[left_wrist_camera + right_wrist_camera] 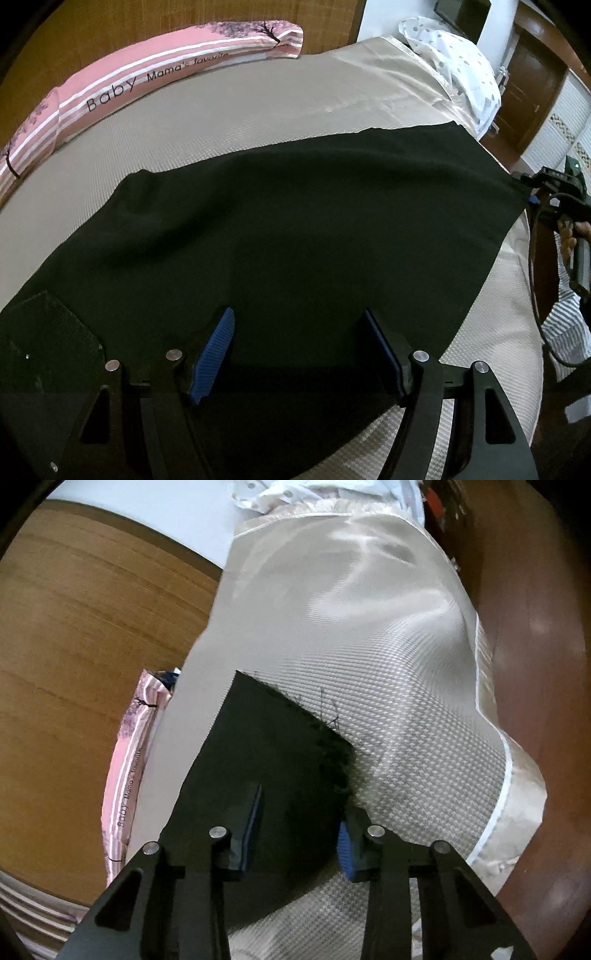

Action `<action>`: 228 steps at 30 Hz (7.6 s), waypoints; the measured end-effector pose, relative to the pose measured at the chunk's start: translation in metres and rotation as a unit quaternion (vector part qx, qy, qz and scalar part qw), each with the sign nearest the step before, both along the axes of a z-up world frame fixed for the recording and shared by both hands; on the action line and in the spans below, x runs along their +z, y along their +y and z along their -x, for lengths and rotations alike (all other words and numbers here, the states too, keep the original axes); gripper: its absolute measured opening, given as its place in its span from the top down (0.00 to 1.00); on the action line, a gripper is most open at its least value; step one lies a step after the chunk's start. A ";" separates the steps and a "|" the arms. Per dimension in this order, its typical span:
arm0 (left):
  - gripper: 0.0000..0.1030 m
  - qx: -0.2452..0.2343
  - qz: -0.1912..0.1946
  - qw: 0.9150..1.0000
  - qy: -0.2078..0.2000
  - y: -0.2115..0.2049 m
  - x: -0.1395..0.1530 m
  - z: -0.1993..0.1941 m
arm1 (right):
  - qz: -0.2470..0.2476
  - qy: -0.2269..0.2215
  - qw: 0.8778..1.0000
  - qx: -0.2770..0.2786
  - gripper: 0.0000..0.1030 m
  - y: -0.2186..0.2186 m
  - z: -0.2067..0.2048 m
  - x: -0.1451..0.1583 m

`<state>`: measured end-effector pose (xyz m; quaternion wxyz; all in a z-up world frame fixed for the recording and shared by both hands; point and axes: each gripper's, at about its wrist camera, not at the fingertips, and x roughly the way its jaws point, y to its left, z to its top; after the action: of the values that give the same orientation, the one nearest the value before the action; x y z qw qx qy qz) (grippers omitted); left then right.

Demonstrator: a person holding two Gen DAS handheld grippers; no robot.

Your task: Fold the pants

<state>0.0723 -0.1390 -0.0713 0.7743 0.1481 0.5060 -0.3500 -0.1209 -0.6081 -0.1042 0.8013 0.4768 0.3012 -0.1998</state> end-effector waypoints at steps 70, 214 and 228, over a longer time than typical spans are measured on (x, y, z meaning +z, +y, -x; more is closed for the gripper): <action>0.30 0.283 0.214 0.913 0.200 0.182 0.003 -0.010 | -0.095 0.040 0.948 0.300 0.41 0.297 -0.121 0.008; 0.58 0.483 0.298 0.817 0.103 0.336 -0.014 0.055 | 0.193 0.117 0.824 0.520 0.57 0.429 -0.180 -0.001; 0.48 0.541 0.355 0.756 0.100 0.362 -0.045 0.039 | 0.167 0.098 0.829 0.525 0.52 0.447 -0.188 -0.004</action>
<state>0.0338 0.2233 -0.1159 0.7763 -0.4717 0.4162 -0.0396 0.0667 -0.1613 -0.1080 0.8192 0.0840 0.5450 0.1577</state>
